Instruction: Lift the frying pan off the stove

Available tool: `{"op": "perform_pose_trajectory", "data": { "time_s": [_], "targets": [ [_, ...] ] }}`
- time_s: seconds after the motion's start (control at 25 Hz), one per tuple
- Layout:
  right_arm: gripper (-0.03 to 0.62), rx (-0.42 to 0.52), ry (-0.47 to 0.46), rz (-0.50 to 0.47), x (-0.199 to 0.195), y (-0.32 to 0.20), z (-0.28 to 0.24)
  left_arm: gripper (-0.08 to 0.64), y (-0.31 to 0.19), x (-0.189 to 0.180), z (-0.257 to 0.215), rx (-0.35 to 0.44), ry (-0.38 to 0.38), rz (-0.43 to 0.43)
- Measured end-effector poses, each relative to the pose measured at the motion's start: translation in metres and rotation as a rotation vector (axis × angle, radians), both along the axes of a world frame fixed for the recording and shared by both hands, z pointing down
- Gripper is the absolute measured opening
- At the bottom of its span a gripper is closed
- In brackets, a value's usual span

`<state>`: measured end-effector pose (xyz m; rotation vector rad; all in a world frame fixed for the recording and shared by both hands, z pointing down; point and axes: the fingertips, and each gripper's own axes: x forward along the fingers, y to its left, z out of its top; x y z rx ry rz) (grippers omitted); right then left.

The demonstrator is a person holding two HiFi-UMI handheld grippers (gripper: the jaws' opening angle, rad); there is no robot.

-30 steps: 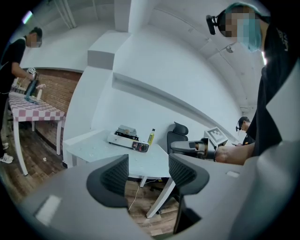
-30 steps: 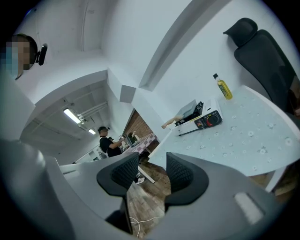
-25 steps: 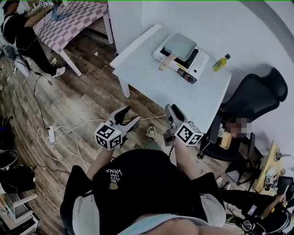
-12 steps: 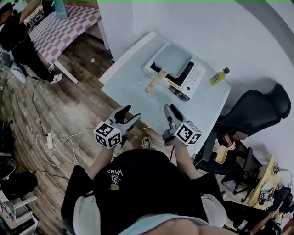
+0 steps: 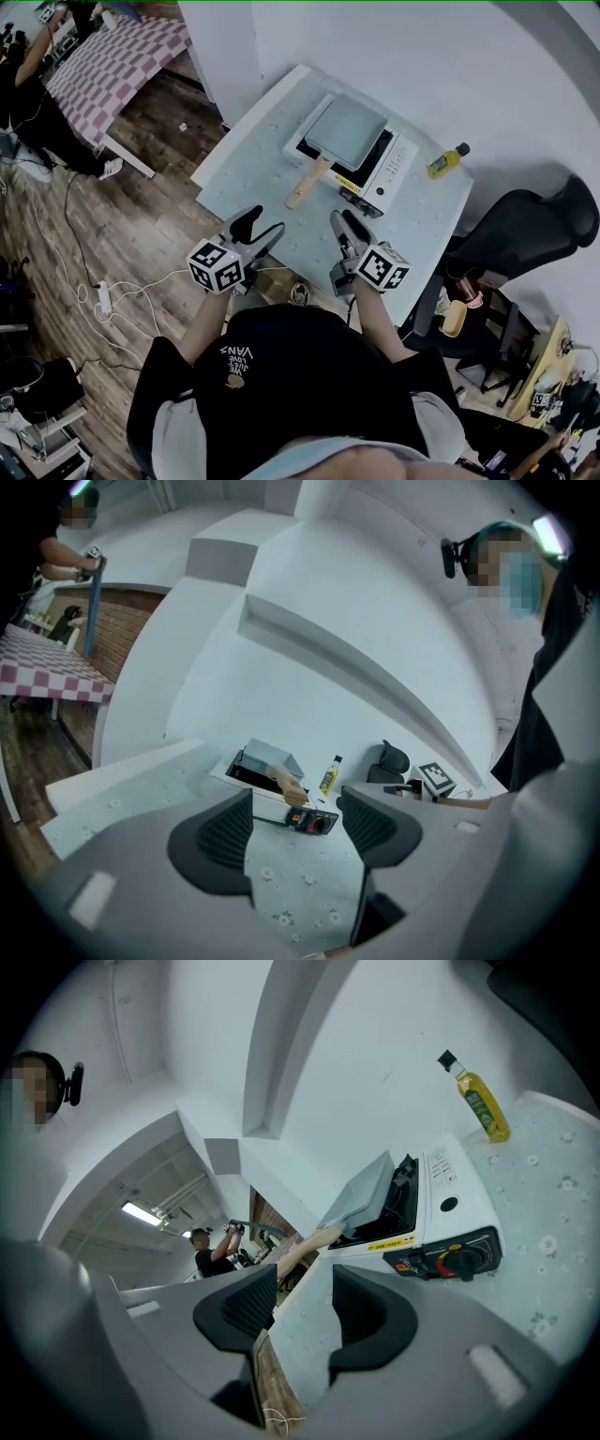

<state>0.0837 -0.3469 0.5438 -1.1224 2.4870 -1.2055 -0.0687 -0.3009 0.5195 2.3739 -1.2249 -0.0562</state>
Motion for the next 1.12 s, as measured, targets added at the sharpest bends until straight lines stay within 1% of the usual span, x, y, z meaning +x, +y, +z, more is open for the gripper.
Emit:
{"op": "perform_pose_trajectory", "data": {
  "time_s": [0.16,0.28,0.4,0.48,0.6,0.68,0.72,0.76,0.8,0.84,0.96,1.12],
  "targets": [
    [0.175,-0.009,-0.005,0.044,-0.007,-0.013,0.001,0.287,-0.021,-0.002,0.004,-0.032,0.038,0.055],
    [0.175,-0.015,-0.030,0.064,-0.017,-0.023,0.001,0.302,-0.035,-0.001,0.008,-0.072,0.075,0.110],
    [0.175,-0.026,-0.070,0.085,-0.026,-0.033,0.001,0.312,-0.049,0.002,0.009,-0.125,0.149,0.171],
    [0.176,-0.049,-0.128,0.093,-0.032,-0.040,0.003,0.316,-0.054,0.008,0.010,-0.179,0.227,0.228],
    [0.179,-0.100,-0.271,0.084,-0.042,-0.050,0.000,0.322,-0.056,0.022,0.011,-0.271,0.341,0.326],
    [0.197,-0.126,-0.346,0.087,-0.045,-0.057,-0.001,0.322,-0.057,0.032,0.012,-0.324,0.400,0.384],
    [0.202,-0.149,-0.359,0.097,-0.045,-0.060,0.001,0.322,-0.059,0.036,0.012,-0.346,0.423,0.409],
    [0.211,-0.190,-0.350,0.117,-0.043,-0.061,0.008,0.322,-0.060,0.039,0.012,-0.365,0.439,0.432],
    [0.220,-0.238,-0.330,0.141,-0.039,-0.062,0.017,0.322,-0.061,0.043,0.012,-0.382,0.450,0.453],
    [0.227,-0.265,-0.323,0.152,-0.037,-0.063,0.024,0.322,-0.062,0.047,0.013,-0.399,0.455,0.474],
    [0.236,-0.261,-0.372,0.125,-0.038,-0.072,0.026,0.321,-0.063,0.061,0.020,-0.442,0.446,0.521],
    [0.242,-0.296,-0.443,0.073,-0.043,-0.084,0.029,0.319,-0.066,0.072,0.031,-0.484,0.430,0.548]
  ]
}}
